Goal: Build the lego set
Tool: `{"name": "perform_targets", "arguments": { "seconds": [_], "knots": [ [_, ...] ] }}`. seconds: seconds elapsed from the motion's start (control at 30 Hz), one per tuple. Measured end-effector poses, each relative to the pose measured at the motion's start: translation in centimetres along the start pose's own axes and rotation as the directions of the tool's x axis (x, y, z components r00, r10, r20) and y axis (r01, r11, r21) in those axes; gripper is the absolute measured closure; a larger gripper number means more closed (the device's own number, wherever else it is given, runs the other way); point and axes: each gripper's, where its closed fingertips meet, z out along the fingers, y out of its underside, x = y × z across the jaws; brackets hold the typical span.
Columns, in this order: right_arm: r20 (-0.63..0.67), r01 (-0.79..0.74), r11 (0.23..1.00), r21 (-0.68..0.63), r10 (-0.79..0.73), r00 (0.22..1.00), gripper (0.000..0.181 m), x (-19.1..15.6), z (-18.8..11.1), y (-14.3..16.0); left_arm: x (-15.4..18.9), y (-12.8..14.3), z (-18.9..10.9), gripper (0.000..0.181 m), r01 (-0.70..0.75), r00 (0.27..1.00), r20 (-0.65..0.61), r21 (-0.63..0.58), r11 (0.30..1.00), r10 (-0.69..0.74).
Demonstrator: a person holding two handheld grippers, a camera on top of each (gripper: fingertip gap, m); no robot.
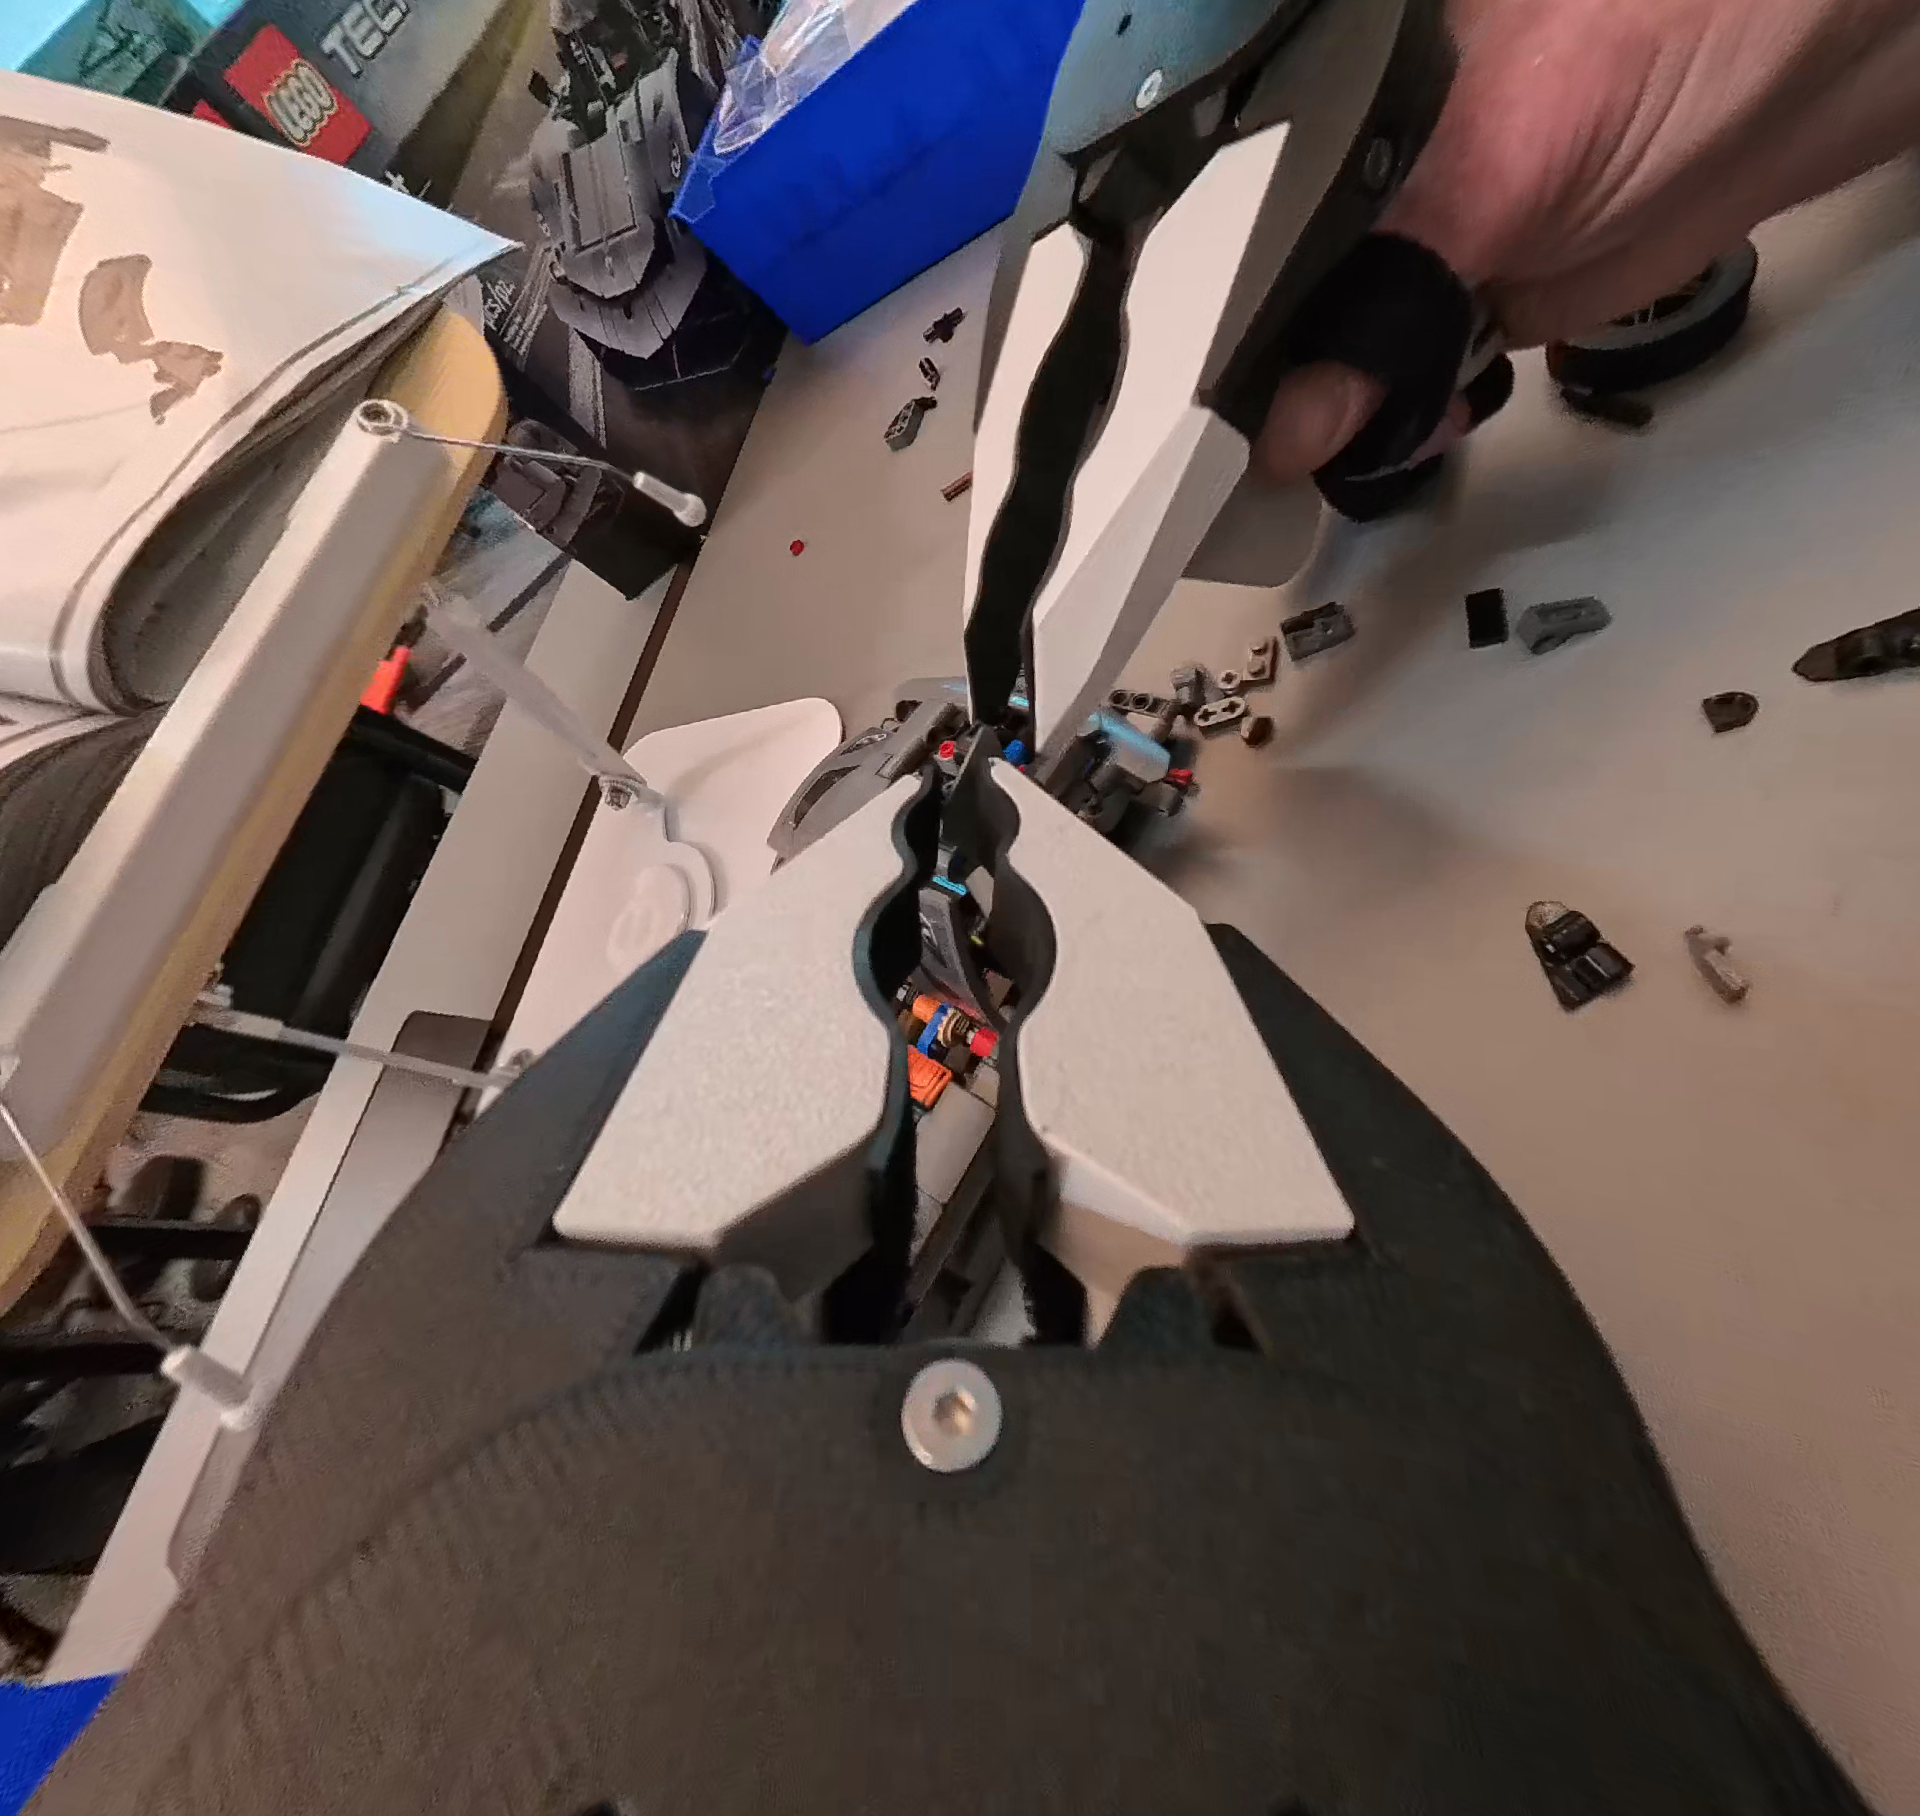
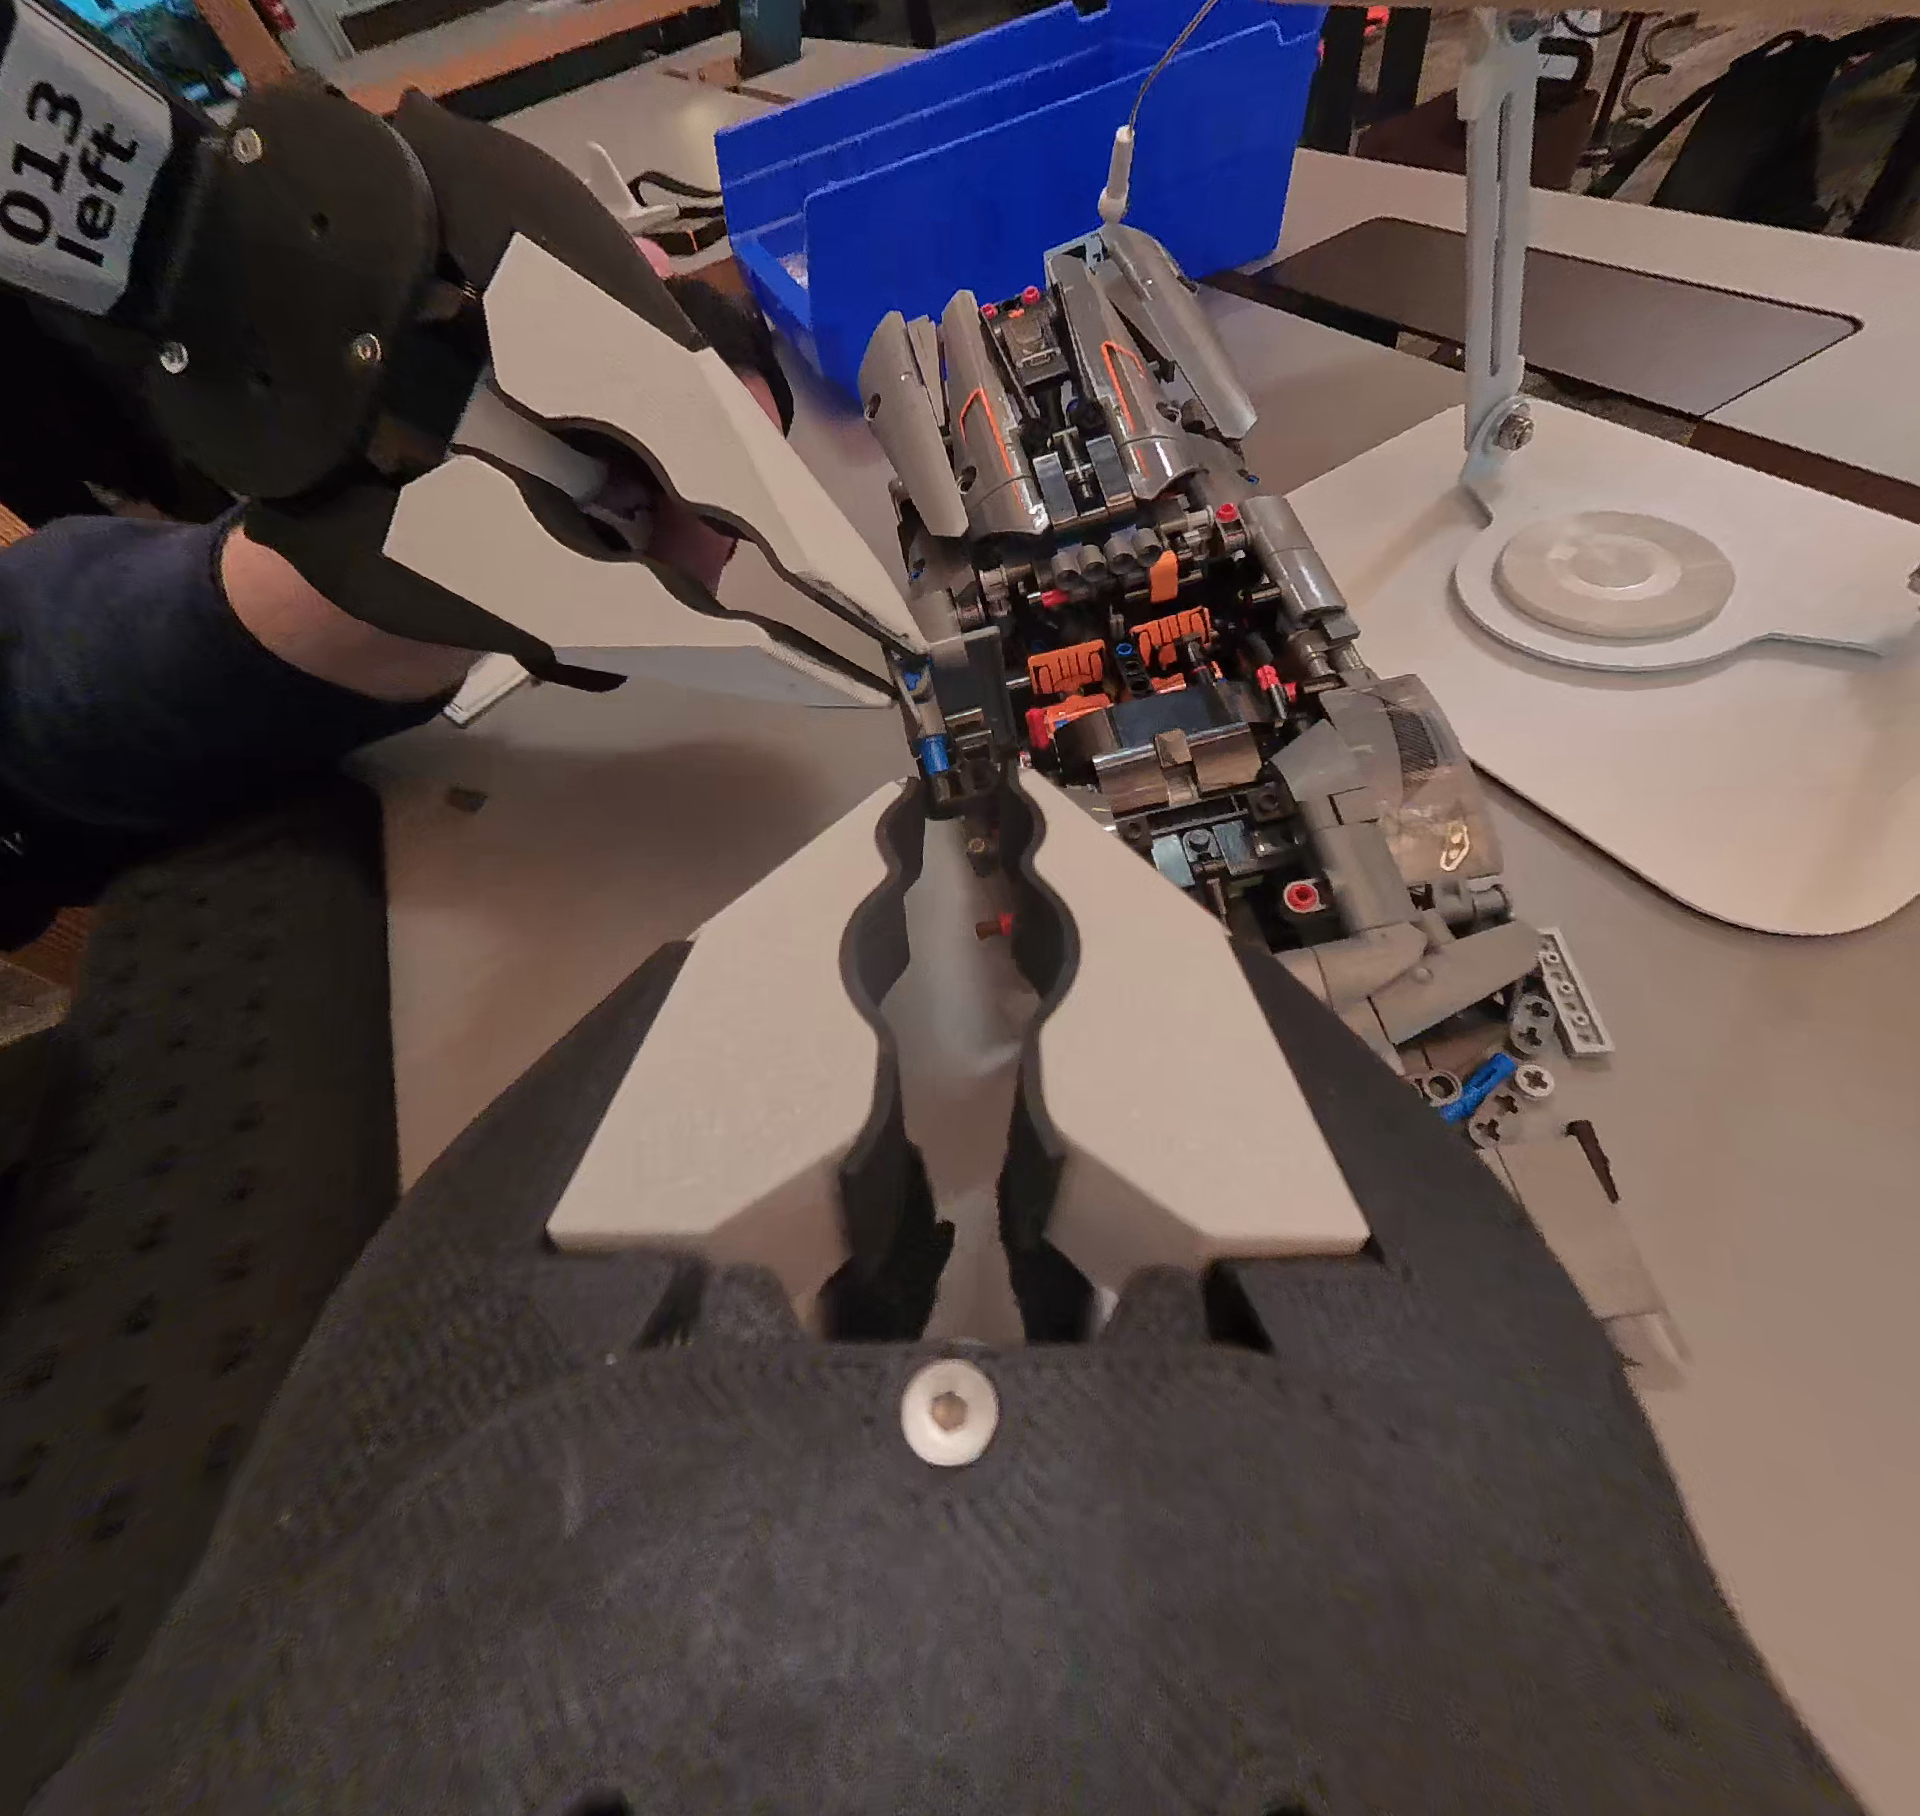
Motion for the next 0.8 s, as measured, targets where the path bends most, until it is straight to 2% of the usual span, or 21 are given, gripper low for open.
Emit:
{"name": "perform_targets", "arguments": {
  "seconds": [0.33,0.53,0.8],
  "knots": [
    [0.015,-0.054,0.998,0.031,0.053,0.998,0.17,-0.1,0.9,-0.6,-0.8,0.5,-0.7,0.179,0.11,0.993,-0.044,0.051,0.993,-0.108],
    [-0.012,0.0,0.999,0.048,0.001,1.0,0.17,-0.2,1.2,-1.1,-1.2,0.7,-0.9,0.179,0.163,0.986,-0.049,0.083,0.983,-0.16],
    [-0.015,-0.009,1.0,0.03,0.01,1.0,0.171,0.1,1.6,-0.5,-1.1,0.8,-0.7,0.178,0.225,0.973,-0.069,0.12,0.967,-0.218]
  ]
}}
